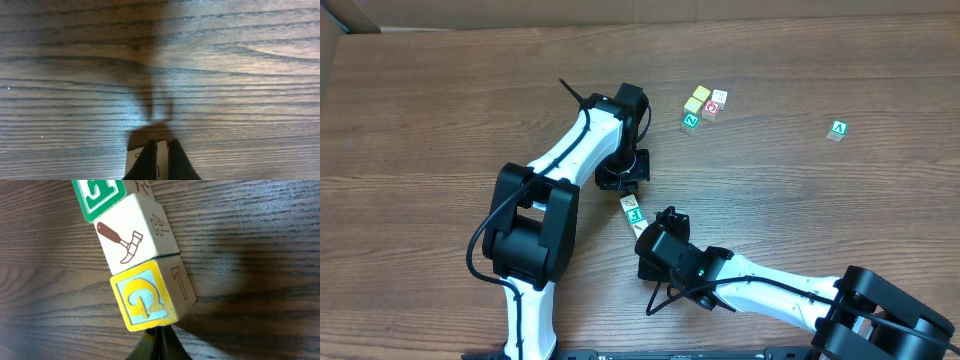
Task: Flip 3 blocks
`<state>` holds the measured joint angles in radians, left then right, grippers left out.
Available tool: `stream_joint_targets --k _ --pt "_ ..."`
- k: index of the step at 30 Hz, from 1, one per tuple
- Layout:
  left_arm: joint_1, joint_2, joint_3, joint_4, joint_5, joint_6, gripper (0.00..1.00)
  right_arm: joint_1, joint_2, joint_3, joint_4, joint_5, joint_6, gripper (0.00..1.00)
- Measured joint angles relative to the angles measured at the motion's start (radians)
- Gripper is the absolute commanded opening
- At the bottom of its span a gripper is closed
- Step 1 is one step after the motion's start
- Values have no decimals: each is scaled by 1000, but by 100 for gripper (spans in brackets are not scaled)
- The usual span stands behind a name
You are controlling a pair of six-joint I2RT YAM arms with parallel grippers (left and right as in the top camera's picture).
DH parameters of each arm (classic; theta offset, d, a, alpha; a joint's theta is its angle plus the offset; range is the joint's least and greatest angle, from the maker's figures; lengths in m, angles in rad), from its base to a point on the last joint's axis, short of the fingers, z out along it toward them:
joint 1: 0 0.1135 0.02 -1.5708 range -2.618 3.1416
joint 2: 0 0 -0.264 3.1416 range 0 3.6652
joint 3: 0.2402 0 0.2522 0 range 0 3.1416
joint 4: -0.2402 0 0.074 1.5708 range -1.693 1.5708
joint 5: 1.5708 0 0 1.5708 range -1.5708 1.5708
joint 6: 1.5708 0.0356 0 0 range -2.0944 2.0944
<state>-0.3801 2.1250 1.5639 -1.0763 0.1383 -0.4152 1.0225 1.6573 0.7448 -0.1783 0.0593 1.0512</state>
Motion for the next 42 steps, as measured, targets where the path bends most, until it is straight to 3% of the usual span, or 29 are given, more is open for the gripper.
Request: stream_joint_targets --k 21,42 --pt "1 54 21 -73 -4 8 4 35 0 0 5 0 27 4" --pt "-16 54 21 -4 0 8 4 47 0 0 51 32 97 4"
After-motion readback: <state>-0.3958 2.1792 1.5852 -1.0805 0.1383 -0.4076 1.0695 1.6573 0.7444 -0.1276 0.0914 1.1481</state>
